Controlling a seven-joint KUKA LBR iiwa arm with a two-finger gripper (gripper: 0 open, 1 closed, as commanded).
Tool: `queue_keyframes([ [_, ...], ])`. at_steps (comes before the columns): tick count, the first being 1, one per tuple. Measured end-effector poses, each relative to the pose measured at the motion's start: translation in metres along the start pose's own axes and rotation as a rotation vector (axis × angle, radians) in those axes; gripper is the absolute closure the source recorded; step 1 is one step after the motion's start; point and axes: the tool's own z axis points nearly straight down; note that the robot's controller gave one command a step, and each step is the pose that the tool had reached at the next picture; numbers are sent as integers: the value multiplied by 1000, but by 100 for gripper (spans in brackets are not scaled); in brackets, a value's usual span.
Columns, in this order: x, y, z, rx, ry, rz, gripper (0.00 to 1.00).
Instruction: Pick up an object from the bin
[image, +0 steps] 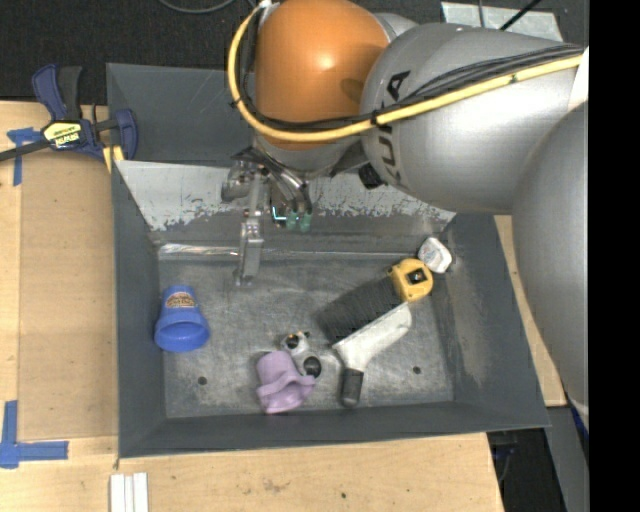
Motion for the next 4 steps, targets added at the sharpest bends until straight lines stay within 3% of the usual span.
queue_keyframes([
  [1,-2,-1,-6,-1,-9,3,0],
  [2,5,21,34,-1,-13,-86,0],
  [3,39,28,53,1,-6,-339,0],
  [4,35,46,103,1,-12,-510,0],
])
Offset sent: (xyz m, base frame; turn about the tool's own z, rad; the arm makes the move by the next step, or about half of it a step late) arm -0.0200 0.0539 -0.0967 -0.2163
